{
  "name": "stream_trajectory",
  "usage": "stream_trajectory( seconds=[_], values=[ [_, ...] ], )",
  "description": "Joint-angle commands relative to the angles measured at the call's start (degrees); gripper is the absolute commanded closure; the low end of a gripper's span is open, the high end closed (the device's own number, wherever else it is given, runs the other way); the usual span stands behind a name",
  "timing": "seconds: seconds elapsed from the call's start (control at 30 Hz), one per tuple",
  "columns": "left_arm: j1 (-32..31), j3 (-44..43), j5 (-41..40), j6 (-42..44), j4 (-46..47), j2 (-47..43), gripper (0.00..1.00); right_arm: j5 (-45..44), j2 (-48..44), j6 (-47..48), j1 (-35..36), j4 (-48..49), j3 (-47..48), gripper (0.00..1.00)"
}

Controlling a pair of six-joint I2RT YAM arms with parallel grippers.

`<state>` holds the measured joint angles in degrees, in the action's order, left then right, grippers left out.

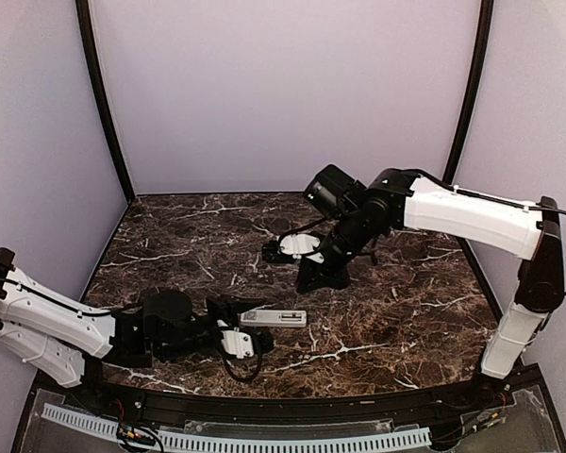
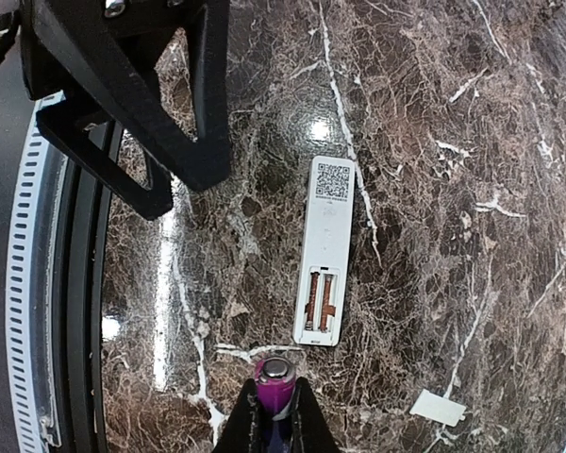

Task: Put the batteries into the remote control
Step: Pick up the battery from the battery compartment, then pass from the right arm to the left

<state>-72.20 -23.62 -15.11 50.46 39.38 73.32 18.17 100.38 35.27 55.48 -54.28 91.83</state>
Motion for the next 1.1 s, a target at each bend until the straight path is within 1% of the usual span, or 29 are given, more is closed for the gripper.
stream_trajectory(
  seconds=[0.0, 0.1, 0.23, 0.33, 0.4, 0.53, 0.57, 0.63, 0.67, 0.73, 0.87, 1.07],
  values=[
    [0.8, -5.8, 4.2, 19.6, -1.9, 0.4, 0.45, 1.2, -4.2, -0.2, 0.7, -0.4, -2.5, 1.0],
    [0.9, -8.8, 5.8, 24.8, -5.7, -0.1, 0.49, 1.2, -5.2, -0.4, 1.3, -1.2, -2.8, 1.0],
    [1.1, -12.6, 6.4, 29.3, -11.1, 0.0, 0.52, 0.3, -6.3, -0.2, 2.7, -0.8, -3.9, 1.0],
    [1.1, -14.8, 6.3, 30.6, -13.1, 0.4, 0.52, 0.0, -7.1, 0.1, 3.4, 0.0, -4.7, 1.0],
    [1.1, -15.8, 5.9, 31.8, -14.2, 0.9, 0.49, 0.0, -7.4, 0.2, 3.6, 0.3, -4.8, 1.0],
    [1.2, -17.3, 6.8, 31.9, -16.6, 2.0, 0.5, 0.2, -7.7, 0.3, 3.8, 1.2, -5.1, 1.0],
    [1.2, -17.5, 6.7, 32.1, -16.4, 2.2, 0.51, 0.3, -7.7, 0.4, 3.8, 1.2, -5.1, 1.0],
    [1.2, -17.9, 6.1, 32.8, -14.9, 3.3, 0.58, 0.4, -7.3, 0.3, 4.0, 1.3, -4.8, 1.0],
    [1.2, -18.0, 5.9, 33.5, -14.3, 4.2, 0.63, 0.4, -7.1, 0.4, 4.1, 1.1, -4.6, 1.0],
    [1.2, -18.3, 5.7, 34.4, -12.7, 5.3, 0.67, 0.5, -6.6, 0.3, 4.4, 1.2, -4.3, 1.0],
    [1.2, -18.3, 5.5, 34.1, -10.0, 6.2, 0.67, 0.1, -5.9, 0.4, 4.8, 1.0, -4.1, 1.0],
    [1.2, -17.3, 5.1, 33.3, -9.9, 6.0, 0.66, 0.4, -5.2, 0.7, 5.0, 0.8, -3.6, 1.0]
  ],
)
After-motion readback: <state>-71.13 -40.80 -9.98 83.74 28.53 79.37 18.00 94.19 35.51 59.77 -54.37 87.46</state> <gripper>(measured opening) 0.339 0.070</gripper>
